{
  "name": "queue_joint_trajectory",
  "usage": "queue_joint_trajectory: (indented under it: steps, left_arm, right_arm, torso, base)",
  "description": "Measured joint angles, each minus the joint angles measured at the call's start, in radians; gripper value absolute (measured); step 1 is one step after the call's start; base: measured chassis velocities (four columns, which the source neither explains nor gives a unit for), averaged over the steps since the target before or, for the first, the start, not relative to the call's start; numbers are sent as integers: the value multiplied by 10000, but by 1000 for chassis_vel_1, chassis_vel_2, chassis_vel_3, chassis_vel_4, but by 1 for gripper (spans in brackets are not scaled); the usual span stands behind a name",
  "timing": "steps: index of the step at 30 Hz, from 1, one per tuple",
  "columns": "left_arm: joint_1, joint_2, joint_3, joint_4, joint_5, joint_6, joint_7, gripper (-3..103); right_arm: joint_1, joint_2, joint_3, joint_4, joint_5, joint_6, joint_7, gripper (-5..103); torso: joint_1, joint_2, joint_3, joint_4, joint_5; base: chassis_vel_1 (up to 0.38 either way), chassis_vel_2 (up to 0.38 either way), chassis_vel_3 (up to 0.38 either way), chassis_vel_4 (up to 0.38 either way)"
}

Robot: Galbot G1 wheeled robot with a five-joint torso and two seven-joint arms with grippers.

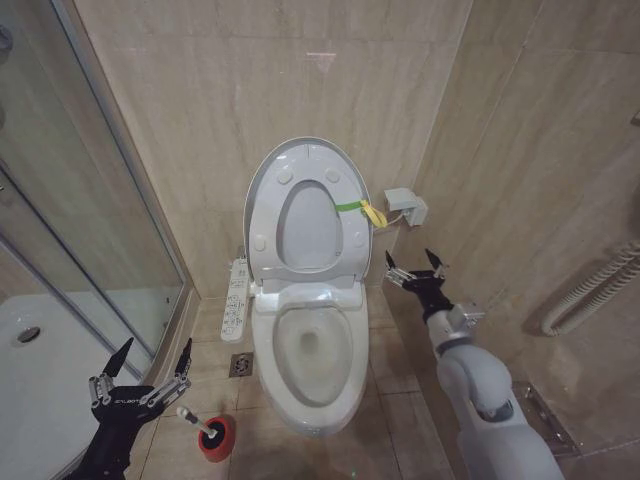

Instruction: Open the toilet lid, clean the toilet bowl with a toilet brush, close the toilet lid, and flush.

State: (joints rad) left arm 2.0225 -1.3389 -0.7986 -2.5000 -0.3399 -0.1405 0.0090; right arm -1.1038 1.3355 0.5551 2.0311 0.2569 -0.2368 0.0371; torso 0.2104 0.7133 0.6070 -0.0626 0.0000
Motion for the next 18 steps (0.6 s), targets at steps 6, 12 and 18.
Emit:
queue_joint_trajectory:
  steps: [6, 12, 18]
  left_arm:
    - [0, 0, 0, 0, 0, 0, 0, 99]
    - [0, 0, 0, 0, 0, 0, 0, 99]
    - [0, 0, 0, 0, 0, 0, 0, 99]
  right_arm:
    - [809, -125, -57, -802, -6, 77, 10, 100]
    - [1206, -212, 37, -1148, -23, 134, 61, 100]
    - [1955, -221, -77, -1722, -28, 263, 200, 100]
  torso:
    - [0, 0, 0, -2, 0]
    - [0, 0, 0, -4, 0]
    - [0, 0, 0, -2, 0]
  base:
    - [0, 0, 0, 0]
    - [0, 0, 0, 0]
    - [0, 0, 0, 0]
